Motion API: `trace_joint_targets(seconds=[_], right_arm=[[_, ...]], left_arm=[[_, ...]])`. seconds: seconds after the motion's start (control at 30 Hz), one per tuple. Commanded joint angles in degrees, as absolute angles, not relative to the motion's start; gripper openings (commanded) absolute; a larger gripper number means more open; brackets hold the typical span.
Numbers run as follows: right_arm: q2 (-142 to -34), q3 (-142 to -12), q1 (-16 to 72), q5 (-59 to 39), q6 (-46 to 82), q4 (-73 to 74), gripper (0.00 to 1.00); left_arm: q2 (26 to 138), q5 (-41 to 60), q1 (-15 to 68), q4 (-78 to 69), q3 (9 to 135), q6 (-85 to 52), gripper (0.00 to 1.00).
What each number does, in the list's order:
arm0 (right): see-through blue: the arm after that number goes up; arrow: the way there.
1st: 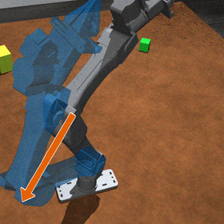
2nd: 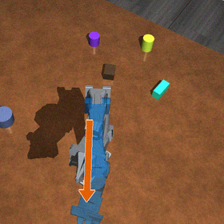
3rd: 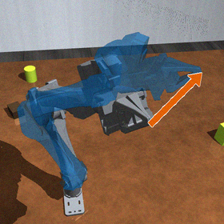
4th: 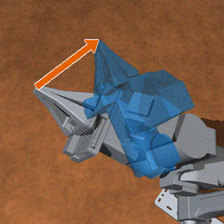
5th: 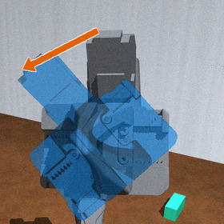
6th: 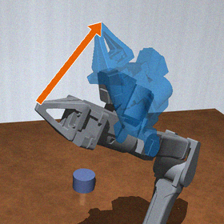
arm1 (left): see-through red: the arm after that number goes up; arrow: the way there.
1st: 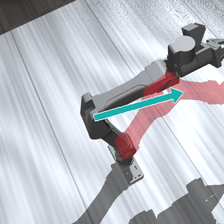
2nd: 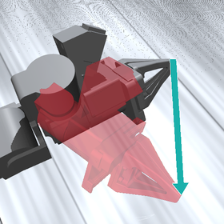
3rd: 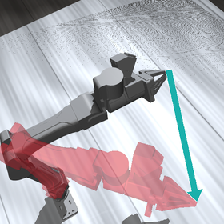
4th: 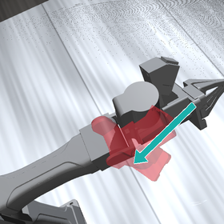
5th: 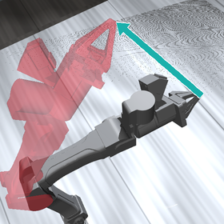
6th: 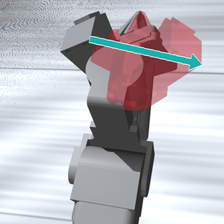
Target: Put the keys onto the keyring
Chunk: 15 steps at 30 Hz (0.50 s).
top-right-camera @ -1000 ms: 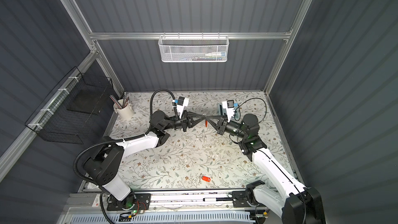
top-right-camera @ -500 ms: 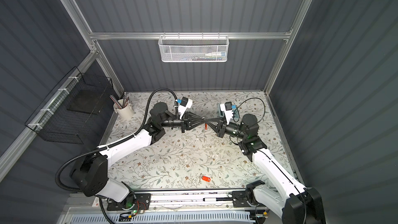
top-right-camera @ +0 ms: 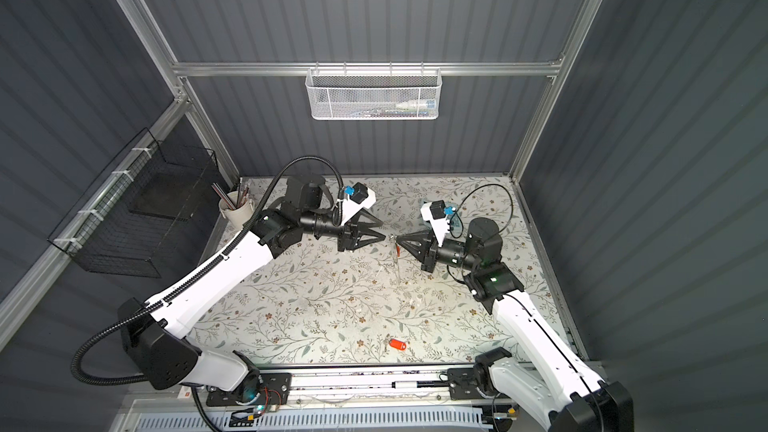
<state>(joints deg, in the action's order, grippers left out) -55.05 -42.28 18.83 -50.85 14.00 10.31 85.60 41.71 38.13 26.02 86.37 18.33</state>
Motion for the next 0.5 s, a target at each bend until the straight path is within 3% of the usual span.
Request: trace_joint_targets(seconds=[0.0,0.47], right_arm=[[-54.66,-45.26,19.63,-49.48,9.07,4.6,0.0],[-56.43,-47.52,21.26,-45.71,7.86,0.39,0.0]], left_arm=[[88.12,38.48,37.79,38.41,91.77,24.44,0.44],[96.89,31.61,43.65,53.48,109.9,18.66,0.4]])
